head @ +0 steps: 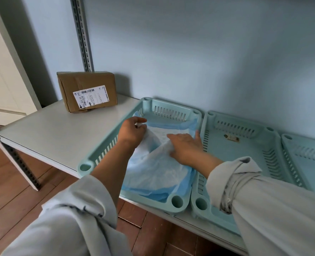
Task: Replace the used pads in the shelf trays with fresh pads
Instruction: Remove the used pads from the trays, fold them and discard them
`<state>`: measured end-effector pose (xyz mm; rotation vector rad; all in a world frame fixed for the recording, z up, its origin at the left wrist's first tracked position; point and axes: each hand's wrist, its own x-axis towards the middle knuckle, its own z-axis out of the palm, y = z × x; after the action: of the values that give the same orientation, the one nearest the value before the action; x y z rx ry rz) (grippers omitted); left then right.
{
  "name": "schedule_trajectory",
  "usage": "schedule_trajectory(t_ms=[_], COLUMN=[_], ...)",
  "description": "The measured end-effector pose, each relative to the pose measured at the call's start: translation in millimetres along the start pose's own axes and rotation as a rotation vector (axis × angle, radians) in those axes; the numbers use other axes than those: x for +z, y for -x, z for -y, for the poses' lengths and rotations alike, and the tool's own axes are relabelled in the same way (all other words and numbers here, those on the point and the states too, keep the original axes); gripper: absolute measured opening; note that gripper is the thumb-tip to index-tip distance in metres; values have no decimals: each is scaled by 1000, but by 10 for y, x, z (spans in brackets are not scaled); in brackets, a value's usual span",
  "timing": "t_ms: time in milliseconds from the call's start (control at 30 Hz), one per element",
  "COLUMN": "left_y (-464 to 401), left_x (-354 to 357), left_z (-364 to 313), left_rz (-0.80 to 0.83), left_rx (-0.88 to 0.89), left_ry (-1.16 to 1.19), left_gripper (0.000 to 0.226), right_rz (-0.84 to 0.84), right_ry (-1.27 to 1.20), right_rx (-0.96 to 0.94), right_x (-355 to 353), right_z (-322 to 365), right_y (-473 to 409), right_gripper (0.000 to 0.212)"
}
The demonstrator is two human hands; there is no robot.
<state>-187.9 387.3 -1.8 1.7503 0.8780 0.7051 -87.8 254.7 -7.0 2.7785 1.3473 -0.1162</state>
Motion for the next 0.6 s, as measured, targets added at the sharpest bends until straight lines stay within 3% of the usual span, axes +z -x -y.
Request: schedule_trajectory(t_ms=[67, 200, 267, 333, 467, 533, 600], left_y=[-41, -106, -108, -105, -109, -67, 8], left_x=[-71, -242, -279, -308, -358, -307, -211], left_z=[-47, -177, -219, -263, -357, -322, -200], left_rz=[-61, -192, -223, -272, -317, -234, -140], left_rx=[56, 149, 183, 216, 288, 282, 138], left_ry=[35, 188, 254, 320, 494, 518, 535], left_gripper=[24, 24, 24, 24, 21, 21, 17], right_rz=[-14, 108, 79, -156, -862, -901, -738], right_ry=[84, -101, -84, -40, -160, -120, -35], right_rx=[41, 86, 81, 103, 191, 172, 134], right_x=[13, -104, -214, -364, -737, -792, -673], right_z=[-28, -144, -177, -200, -346, -467, -553], right_y=[-56, -167, -198, -209, -155, -70, 64], right_gripper=[40, 38, 32, 25, 16, 22, 28])
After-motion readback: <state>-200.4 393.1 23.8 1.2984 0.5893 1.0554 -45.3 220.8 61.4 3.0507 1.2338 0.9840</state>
